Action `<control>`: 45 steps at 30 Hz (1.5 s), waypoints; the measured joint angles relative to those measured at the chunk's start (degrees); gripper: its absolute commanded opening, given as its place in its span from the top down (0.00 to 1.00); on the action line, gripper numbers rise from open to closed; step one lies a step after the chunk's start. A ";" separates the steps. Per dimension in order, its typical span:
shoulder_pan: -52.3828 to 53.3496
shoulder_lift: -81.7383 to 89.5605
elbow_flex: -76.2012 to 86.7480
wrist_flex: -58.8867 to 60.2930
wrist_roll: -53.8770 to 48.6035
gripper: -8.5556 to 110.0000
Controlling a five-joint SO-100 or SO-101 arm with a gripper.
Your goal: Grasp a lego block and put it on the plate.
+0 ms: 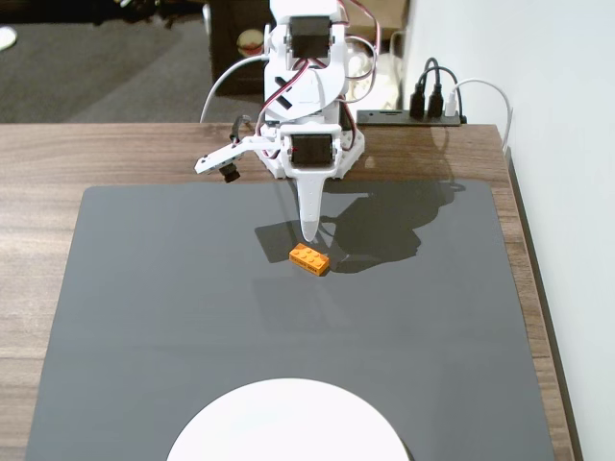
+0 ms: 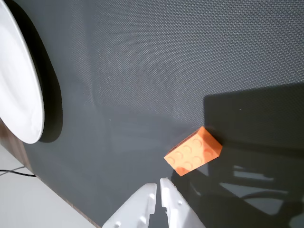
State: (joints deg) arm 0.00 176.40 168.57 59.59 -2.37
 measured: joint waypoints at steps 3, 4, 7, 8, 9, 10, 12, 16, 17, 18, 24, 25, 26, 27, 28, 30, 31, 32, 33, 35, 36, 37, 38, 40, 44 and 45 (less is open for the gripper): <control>2.55 9.58 -0.53 2.99 2.81 0.92; 4.22 10.37 -0.44 7.29 5.98 0.92; 5.10 11.87 -0.26 11.95 7.12 0.92; 4.13 11.16 0.00 12.39 7.38 0.92; 4.92 11.51 0.00 12.57 7.21 0.92; 5.36 12.39 -0.09 12.66 7.47 0.92; 5.01 11.51 0.00 12.83 7.47 0.92; 5.19 12.48 0.00 12.83 7.47 0.92; 5.36 12.39 0.00 12.83 7.47 0.92; 4.83 12.39 0.00 12.83 7.47 0.92; 5.01 12.39 0.00 12.83 7.47 0.92; 5.27 12.39 0.00 12.83 7.47 0.92; 5.27 12.39 0.00 12.83 7.47 0.92; 5.19 12.39 0.00 12.83 7.47 0.92; 5.19 12.39 0.00 12.83 7.47 0.92; 5.19 12.39 0.00 12.83 7.47 0.92; 5.27 12.39 0.00 12.83 7.47 0.92; 5.27 12.39 0.00 12.83 7.47 0.92; 5.27 12.39 0.00 12.83 7.47 0.92; 5.27 12.39 0.00 12.83 7.47 0.92; 5.27 12.39 0.00 12.83 7.47 0.92; 5.27 12.39 0.00 12.83 7.47 0.92; 5.27 12.39 0.00 12.83 7.47 0.92; 5.27 12.39 0.00 12.83 7.47 0.92; 5.27 11.69 0.00 12.83 7.47 0.92; 5.27 11.07 0.00 12.83 7.47 0.92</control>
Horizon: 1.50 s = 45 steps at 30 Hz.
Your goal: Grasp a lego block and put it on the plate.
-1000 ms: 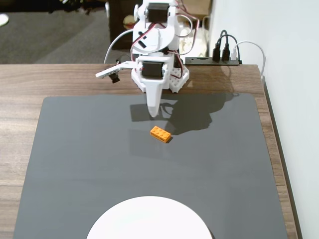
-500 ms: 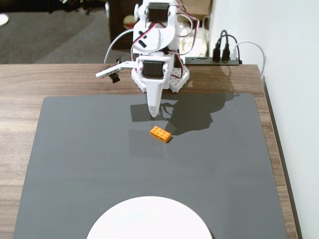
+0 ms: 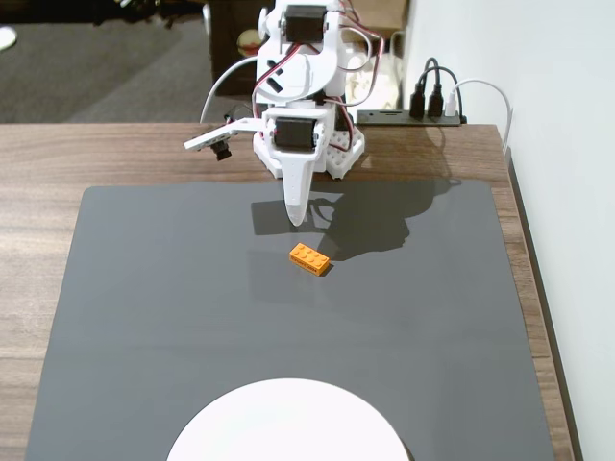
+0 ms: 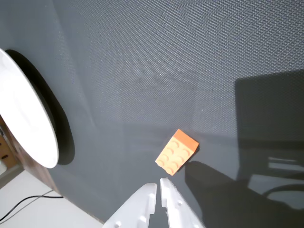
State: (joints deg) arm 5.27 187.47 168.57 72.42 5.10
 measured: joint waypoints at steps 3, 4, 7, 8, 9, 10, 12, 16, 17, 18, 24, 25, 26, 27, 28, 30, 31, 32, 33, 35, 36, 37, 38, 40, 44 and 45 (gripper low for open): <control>0.00 -2.02 0.00 -0.79 0.35 0.92; 0.00 -2.46 0.00 -1.14 0.35 0.92; 0.00 -3.69 0.00 -1.67 0.35 0.92; 0.00 -4.04 0.00 -1.85 0.35 0.92; 0.00 -4.31 0.00 -2.02 0.35 0.92; 0.00 -4.75 0.00 -2.29 0.35 0.92; 0.00 -5.63 0.00 -2.64 0.35 0.92; 0.00 -8.09 -0.09 -3.87 0.62 0.92; 0.18 -9.58 -0.35 -4.48 1.14 0.92; 0.35 -11.16 -0.62 -5.10 1.49 0.92; -0.62 -19.16 -2.46 -8.96 2.64 0.92; -0.62 -19.60 -2.46 -9.23 2.64 0.92; -0.79 -20.21 -2.55 -9.49 2.64 0.92; -1.05 -20.92 -2.72 -9.76 2.90 0.92; -1.41 -22.06 -3.08 -10.20 3.16 0.92; -1.93 -24.35 -3.69 -11.07 3.69 0.92; -2.20 -26.19 -4.22 -11.69 4.13 0.92; -2.37 -27.42 -4.48 -12.22 4.31 0.92; -2.46 -28.92 -4.92 -12.74 4.83 0.92; -2.81 -31.99 -5.80 -13.80 5.54 0.92; -2.90 -33.40 -6.24 -14.33 5.89 0.92; -3.08 -34.54 -6.68 -14.59 6.33 0.92; -3.16 -35.24 -6.94 -14.77 6.68 0.92; -3.43 -36.39 -7.65 -14.94 7.56 0.92; -4.22 -37.00 -8.70 -14.77 9.32 0.92; -4.22 -37.53 -9.23 -14.33 9.76 0.92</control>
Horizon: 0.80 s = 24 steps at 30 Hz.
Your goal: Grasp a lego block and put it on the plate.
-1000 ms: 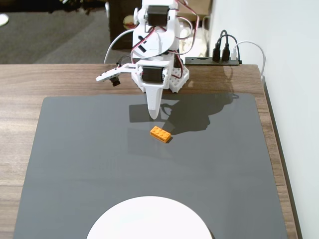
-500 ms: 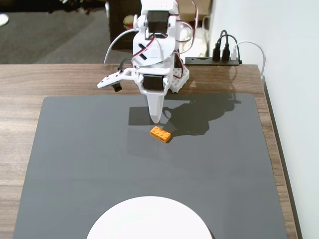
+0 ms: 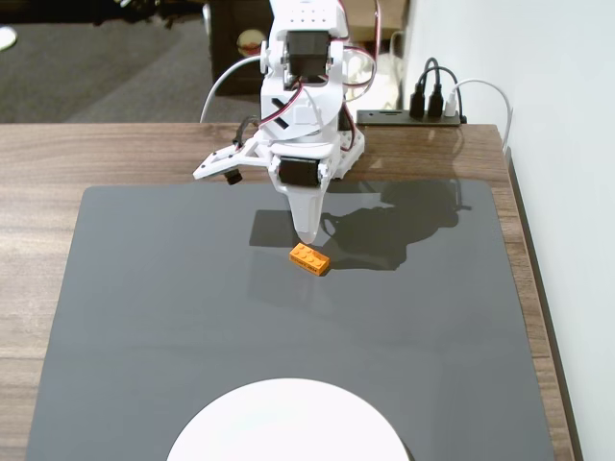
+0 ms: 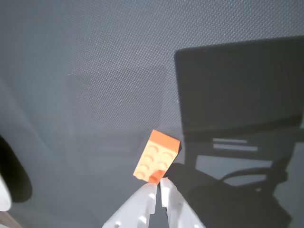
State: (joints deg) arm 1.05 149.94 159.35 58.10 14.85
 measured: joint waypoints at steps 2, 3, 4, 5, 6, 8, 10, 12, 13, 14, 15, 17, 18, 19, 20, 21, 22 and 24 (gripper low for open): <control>0.00 -1.14 -1.32 0.79 0.97 0.92; 0.00 -1.76 -2.11 1.32 1.23 0.92; 0.00 -2.55 -3.08 2.02 1.49 0.92; 0.00 -3.43 -4.22 2.72 1.67 0.92; 0.00 -4.31 -5.10 3.34 1.67 0.92; 0.00 -5.89 -6.77 4.22 1.93 0.92; 0.00 -7.56 -7.82 4.75 2.29 0.92; 0.18 -8.79 -8.44 4.83 2.72 0.92; 0.35 -9.32 -8.79 4.83 3.16 0.92; 0.62 -10.02 -9.14 5.10 3.25 0.92; 0.70 -10.46 -9.49 5.36 3.69 0.92; 0.70 -11.51 -10.28 6.06 4.39 0.92; 0.70 -11.95 -10.63 6.42 4.75 0.92; 0.70 -12.39 -11.07 6.59 5.01 0.92; 0.79 -12.92 -11.78 7.12 5.62 0.92; 0.97 -13.27 -12.22 7.38 5.62 0.92; 1.58 -13.97 -13.10 8.00 5.89 0.92; 2.81 -14.85 -13.97 8.70 6.06 0.92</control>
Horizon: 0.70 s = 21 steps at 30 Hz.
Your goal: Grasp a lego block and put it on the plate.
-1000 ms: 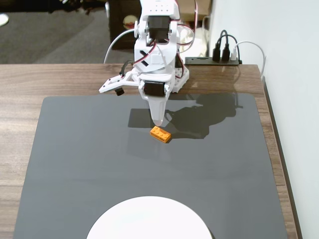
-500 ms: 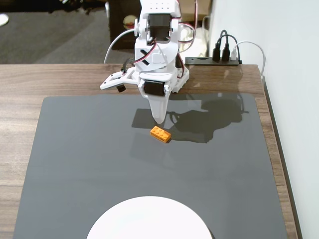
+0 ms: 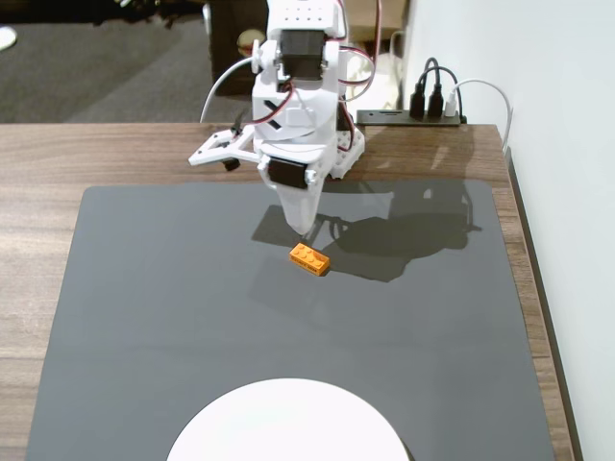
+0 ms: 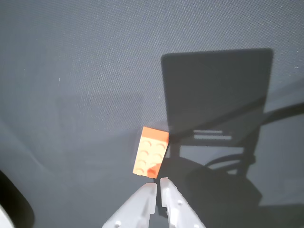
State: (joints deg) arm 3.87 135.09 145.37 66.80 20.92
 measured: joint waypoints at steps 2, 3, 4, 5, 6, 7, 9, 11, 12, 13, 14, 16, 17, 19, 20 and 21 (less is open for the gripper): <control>0.00 -0.97 -0.97 0.53 1.76 0.92; 0.26 -1.14 -1.41 0.70 2.20 0.92; 1.23 -1.32 -1.76 0.88 2.99 0.92; 1.76 -1.32 -2.11 1.05 3.78 0.92; 1.76 -1.32 -2.37 1.49 4.39 0.92; 1.32 -1.32 -2.64 1.76 5.36 0.92; 2.37 -1.32 -3.16 2.37 7.21 0.92; 2.11 -1.32 -3.43 2.90 9.05 0.92; 1.76 -1.32 -3.43 3.08 9.84 0.92; 1.76 -1.58 -3.43 3.08 10.55 0.92; 2.11 -2.11 -3.52 3.08 11.16 0.92; 2.29 -3.25 -3.52 3.08 12.04 0.92; 1.93 -3.78 -3.60 3.08 12.30 0.92; 1.76 -5.27 -3.78 2.64 12.83 0.92; 1.76 -5.80 -3.96 2.20 13.01 0.92; 1.85 -6.59 -3.96 1.58 13.27 0.92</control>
State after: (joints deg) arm 5.71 128.50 141.42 68.38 34.19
